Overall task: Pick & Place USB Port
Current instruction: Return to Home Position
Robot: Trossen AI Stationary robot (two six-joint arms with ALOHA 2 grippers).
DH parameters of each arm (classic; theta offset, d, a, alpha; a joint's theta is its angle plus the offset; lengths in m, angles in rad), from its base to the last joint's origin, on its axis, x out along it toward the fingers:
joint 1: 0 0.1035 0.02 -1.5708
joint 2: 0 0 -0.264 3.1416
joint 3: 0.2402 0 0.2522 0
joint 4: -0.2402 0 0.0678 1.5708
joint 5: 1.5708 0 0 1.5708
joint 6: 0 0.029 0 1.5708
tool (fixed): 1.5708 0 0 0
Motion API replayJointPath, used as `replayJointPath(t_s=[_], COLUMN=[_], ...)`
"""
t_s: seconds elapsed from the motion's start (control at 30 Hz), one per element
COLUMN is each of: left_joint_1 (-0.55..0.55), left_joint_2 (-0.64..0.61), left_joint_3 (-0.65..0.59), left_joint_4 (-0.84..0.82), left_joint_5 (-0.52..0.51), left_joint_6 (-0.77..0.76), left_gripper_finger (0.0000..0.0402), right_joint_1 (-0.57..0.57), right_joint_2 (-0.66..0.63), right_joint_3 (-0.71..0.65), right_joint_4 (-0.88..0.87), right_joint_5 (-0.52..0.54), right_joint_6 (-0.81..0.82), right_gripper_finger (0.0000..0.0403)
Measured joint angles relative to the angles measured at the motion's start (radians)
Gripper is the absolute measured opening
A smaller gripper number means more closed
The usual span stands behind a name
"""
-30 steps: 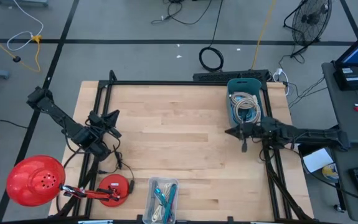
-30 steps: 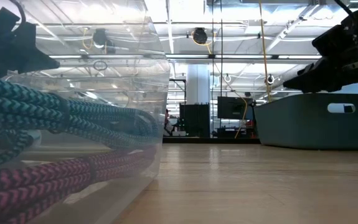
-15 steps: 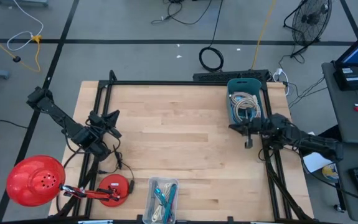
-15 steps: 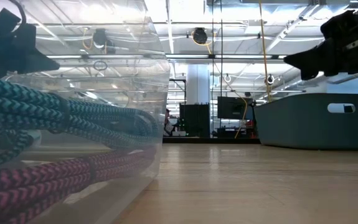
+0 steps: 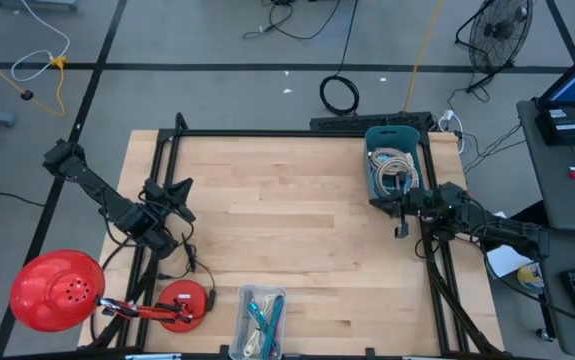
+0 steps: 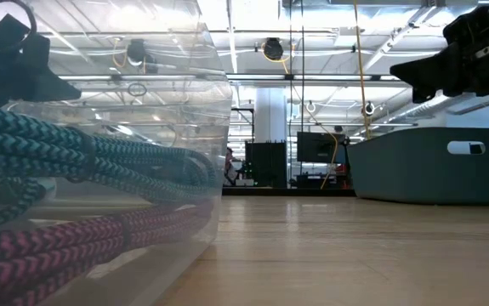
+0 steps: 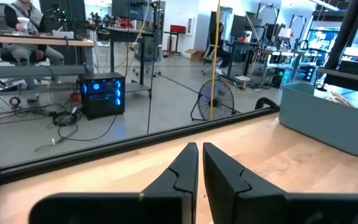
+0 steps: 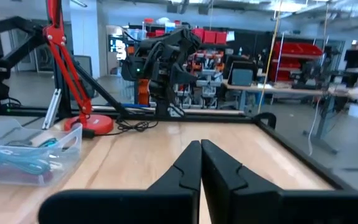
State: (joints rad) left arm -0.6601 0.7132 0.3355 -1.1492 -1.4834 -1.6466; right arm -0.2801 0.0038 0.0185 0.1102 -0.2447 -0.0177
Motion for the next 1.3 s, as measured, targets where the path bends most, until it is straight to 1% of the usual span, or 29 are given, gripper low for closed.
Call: replayJointPath(t_s=[0.1, 0.2, 0.37, 0.53, 0.73, 0.77, 0.83, 0.9, 1.17, 1.3], left_joint_1=[0.000, 0.000, 0.000, 0.000, 0.000, 0.000, 0.000, 0.000, 0.000, 0.000], left_joint_2=[0.000, 0.000, 0.000, 0.000, 0.000, 0.000, 0.000, 0.000, 0.000, 0.000], left_joint_3=[0.000, 0.000, 0.000, 0.000, 0.000, 0.000, 0.000, 0.000, 0.000, 0.000], left_joint_4=[0.000, 0.000, 0.001, 0.002, 0.002, 0.002, 0.002, 0.003, 0.003, 0.003], left_joint_5=[0.000, 0.000, 0.007, 0.013, 0.013, 0.013, 0.013, 0.013, 0.018, 0.080], left_joint_6=[0.000, 0.000, 0.000, 0.000, 0.000, 0.000, 0.000, -0.002, -0.006, -0.012], left_gripper_finger=[0.0026, 0.0026, 0.0026, 0.0026, 0.0026, 0.0026, 0.0026, 0.0026, 0.0026, 0.0026], right_joint_1=[0.005, 0.031, 0.099, 0.168, 0.238, 0.245, 0.252, 0.252, 0.252, 0.252], right_joint_2=[0.001, 0.001, 0.000, 0.000, 0.000, 0.000, 0.000, 0.009, 0.037, 0.036], right_joint_3=[0.000, -0.003, -0.005, -0.005, -0.005, -0.005, -0.005, -0.005, -0.005, -0.005], right_joint_4=[-0.010, 0.017, 0.046, 0.033, 0.000, -0.019, -0.060, -0.062, -0.068, -0.068], right_joint_5=[0.002, 0.015, 0.152, 0.238, 0.247, 0.258, 0.312, 0.343, 0.346, 0.346], right_joint_6=[0.060, 0.054, 0.058, 0.052, 0.046, 0.046, 0.049, 0.056, 0.058, 0.058], right_gripper_finger=[0.0000, 0.0000, 0.0000, 0.0000, 0.0000, 0.0000, 0.0000, 0.0000, 0.0000, 0.0000])
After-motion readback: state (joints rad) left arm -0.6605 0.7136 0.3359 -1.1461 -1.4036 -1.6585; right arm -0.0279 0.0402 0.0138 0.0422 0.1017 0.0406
